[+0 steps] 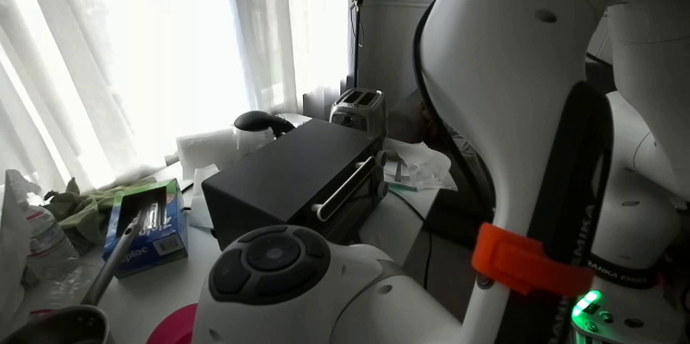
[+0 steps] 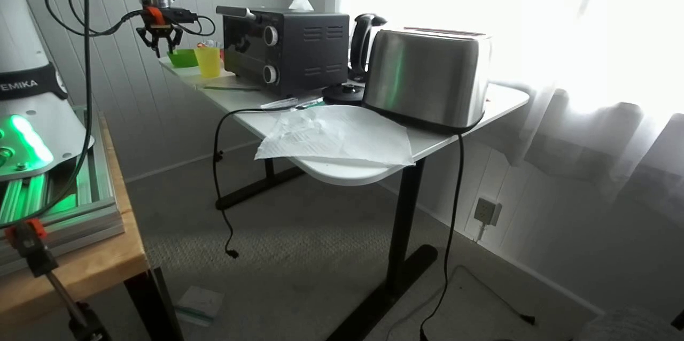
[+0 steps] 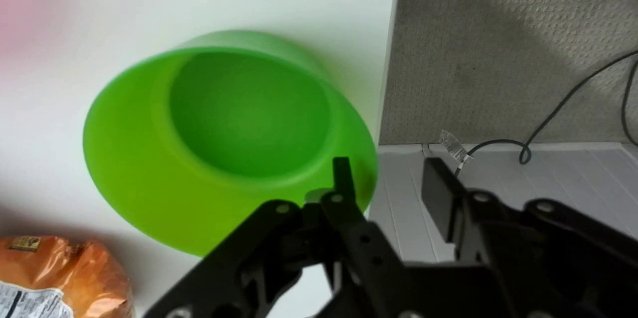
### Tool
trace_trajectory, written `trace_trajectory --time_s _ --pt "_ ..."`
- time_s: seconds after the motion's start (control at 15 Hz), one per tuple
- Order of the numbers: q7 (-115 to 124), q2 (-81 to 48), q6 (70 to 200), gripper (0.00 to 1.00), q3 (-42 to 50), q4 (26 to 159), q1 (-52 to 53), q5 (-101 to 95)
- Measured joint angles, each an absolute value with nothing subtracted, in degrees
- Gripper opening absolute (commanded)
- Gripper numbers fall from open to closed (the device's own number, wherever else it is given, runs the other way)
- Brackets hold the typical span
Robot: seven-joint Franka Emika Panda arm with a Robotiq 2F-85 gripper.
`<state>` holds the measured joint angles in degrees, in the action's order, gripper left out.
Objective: Stack the bowls together and put the yellow cup in the top bowl then place the bowls and cup on top of the toaster oven
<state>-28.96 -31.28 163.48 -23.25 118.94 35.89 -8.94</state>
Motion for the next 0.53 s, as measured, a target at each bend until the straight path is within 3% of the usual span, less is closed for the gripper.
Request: trace_trajectory --time_s 0.07,0.2,0.53 --pt "-28.7 -31.7 163.5 0.05 -23.2 118.8 35.8 -9.2" --pt "-28.3 -32.2 163.5 0.01 -23.2 118.4 35.4 -9.4" --pt "-26.1 -30.0 163.5 0.01 -23.0 118.1 34.3 -10.8"
